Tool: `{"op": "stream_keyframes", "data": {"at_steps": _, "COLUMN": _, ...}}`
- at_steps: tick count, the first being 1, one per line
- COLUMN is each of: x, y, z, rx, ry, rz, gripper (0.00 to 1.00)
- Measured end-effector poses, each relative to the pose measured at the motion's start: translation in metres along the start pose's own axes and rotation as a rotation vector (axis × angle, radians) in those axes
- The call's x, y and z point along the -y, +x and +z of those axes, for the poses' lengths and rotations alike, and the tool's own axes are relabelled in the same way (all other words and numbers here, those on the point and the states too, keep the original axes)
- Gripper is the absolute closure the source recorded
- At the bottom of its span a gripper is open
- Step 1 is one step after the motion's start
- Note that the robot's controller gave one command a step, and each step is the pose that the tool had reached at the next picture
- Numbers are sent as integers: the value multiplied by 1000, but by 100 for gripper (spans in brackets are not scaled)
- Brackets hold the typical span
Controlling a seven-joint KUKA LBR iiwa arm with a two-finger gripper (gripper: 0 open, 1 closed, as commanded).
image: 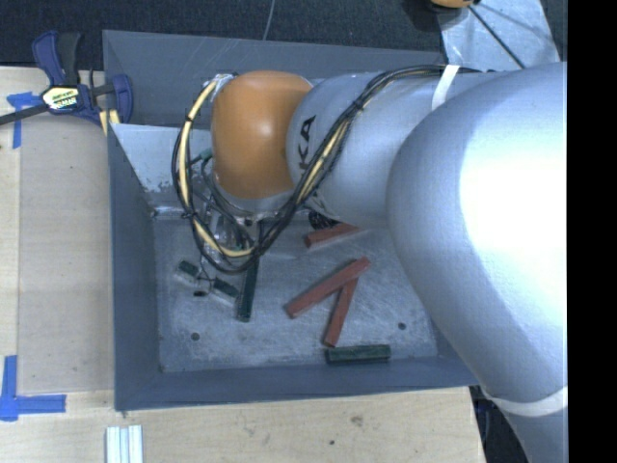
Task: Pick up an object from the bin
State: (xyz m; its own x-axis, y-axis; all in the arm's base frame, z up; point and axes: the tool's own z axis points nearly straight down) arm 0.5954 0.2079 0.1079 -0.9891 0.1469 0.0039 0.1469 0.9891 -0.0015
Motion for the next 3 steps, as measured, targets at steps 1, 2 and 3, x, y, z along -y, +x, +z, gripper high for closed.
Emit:
{"op": "stream_keyframes", "data": {"at_steps": 1, "x": 10, "y": 12, "z": -10, "rx": 8, "ry": -4, "rz": 81, "gripper": 0}}
{"op": "stream_keyframes", "data": {"at_steps": 2, "x": 16, "y": 22, "z": 39, "rx": 5, "ry": -2, "rz": 94, "gripper": 0}}
{"op": "stream_keyframes", "data": {"at_steps": 3, "x": 26, "y": 20, "z": 37, "rx": 6, "ry": -3, "rz": 263, "gripper": 100}}
